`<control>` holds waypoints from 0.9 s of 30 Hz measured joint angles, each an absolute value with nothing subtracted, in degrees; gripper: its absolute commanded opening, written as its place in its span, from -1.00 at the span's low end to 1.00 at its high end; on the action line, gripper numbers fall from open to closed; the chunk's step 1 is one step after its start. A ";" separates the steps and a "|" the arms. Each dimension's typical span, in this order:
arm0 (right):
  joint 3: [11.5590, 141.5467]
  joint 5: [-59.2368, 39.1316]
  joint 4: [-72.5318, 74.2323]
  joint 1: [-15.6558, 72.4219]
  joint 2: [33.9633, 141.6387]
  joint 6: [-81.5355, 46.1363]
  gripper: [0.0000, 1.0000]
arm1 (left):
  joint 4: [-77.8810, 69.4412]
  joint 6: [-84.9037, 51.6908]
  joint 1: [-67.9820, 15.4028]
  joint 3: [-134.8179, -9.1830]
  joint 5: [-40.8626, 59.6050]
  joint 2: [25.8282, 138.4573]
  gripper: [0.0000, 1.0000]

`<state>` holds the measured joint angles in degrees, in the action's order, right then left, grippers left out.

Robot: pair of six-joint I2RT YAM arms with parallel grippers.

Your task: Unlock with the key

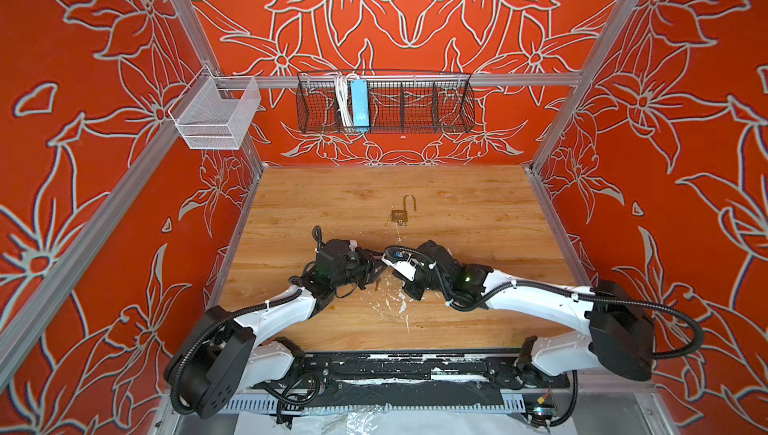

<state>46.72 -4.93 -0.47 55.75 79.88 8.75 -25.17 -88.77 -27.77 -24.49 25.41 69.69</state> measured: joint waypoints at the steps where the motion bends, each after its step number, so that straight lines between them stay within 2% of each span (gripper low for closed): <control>1: 46.72 -4.91 -0.45 55.72 79.88 8.73 -1.00 | -24.58 -88.20 -27.73 -24.53 25.43 69.67 -0.08; 3: 46.70 -4.82 -0.32 55.72 79.92 8.49 -1.00 | -21.98 -86.02 -27.68 -24.75 25.10 69.19 -0.04; 4: 46.70 -4.71 -0.27 55.75 80.09 8.14 -0.79 | -19.70 -84.47 -27.66 -25.17 24.71 68.53 -0.01; 5: 46.72 -4.58 -0.21 55.75 80.47 7.46 -0.49 | -16.16 -82.30 -27.64 -26.04 24.03 67.53 0.02; 6: 46.74 -4.47 -0.25 55.75 81.01 6.85 -0.29 | -11.84 -80.01 -27.64 -27.44 23.09 66.32 0.04; 8: 46.74 -4.71 -0.21 55.75 82.81 4.51 -0.05 | -1.74 -74.70 -27.64 -31.51 19.27 63.00 0.08; 9: 46.70 -4.95 -0.05 55.75 83.77 2.92 -0.02 | 2.26 -72.42 -27.44 -33.15 17.32 61.06 0.09; 12: 46.22 -5.89 1.41 55.75 86.80 -3.05 0.01 | 10.59 -66.76 -24.97 -34.35 13.93 53.30 0.13; 17: 49.08 -6.79 0.21 56.47 94.83 -8.32 -0.01 | 19.07 -61.84 -17.89 -29.52 14.63 45.63 0.18; 22: 55.61 -5.39 -4.01 56.66 100.16 -7.03 -0.12 | 26.92 -59.72 -16.43 -26.61 15.05 41.39 0.19; 24: 56.99 -4.16 -4.67 56.66 100.57 -4.78 -0.23 | 28.75 -58.94 -15.99 -26.79 15.03 39.22 0.21; 27: 57.32 -2.11 -4.89 56.64 100.66 0.16 -0.26 | 30.48 -58.04 -15.59 -27.24 15.16 37.26 0.22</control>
<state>57.32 -2.11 -4.89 56.64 100.66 0.16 30.48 -58.04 -15.59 -27.24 15.16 37.26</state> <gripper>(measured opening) 0.378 0.605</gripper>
